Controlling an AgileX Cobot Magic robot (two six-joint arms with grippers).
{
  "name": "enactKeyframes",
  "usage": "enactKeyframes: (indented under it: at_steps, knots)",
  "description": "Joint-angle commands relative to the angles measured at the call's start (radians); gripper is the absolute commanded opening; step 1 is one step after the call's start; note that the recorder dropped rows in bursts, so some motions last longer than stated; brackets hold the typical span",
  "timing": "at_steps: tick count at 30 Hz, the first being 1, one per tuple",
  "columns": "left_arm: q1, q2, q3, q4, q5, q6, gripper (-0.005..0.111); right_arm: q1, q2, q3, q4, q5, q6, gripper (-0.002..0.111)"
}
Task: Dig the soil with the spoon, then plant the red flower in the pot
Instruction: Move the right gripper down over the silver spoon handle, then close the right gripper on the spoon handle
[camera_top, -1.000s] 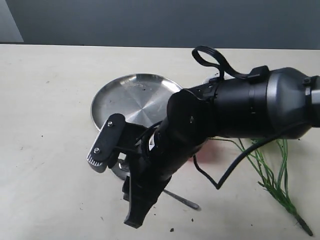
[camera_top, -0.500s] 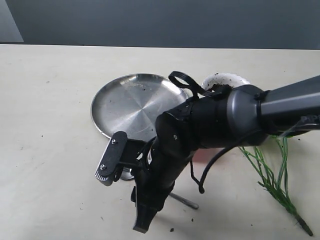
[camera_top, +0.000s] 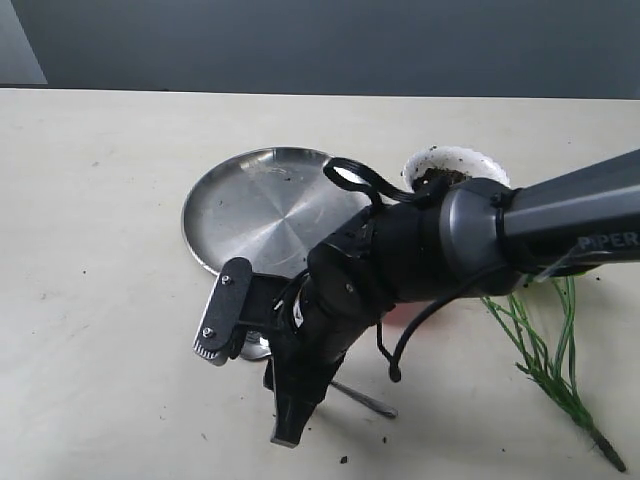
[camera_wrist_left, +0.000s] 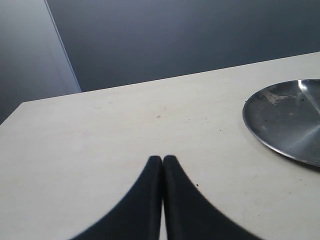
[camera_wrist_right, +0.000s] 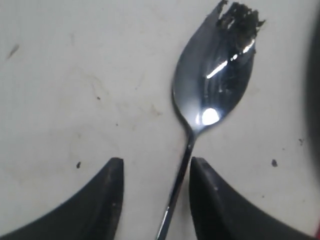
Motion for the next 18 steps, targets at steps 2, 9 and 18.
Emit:
enactKeyframes:
  at_steps: [2, 9, 18]
  knots:
    - [-0.002, 0.005, -0.003, -0.004, -0.005, -0.001, 0.002, -0.039, 0.0, -0.007, -0.012, -0.031, 0.032, 0.041]
    - [-0.002, 0.005, -0.003, -0.004, -0.005, -0.001, 0.002, -0.084, 0.0, -0.007, 0.006, 0.045, 0.032, 0.041]
    - [-0.002, 0.005, -0.003, -0.004, -0.005, -0.001, 0.002, -0.084, 0.0, -0.007, 0.007, 0.076, 0.032, 0.041]
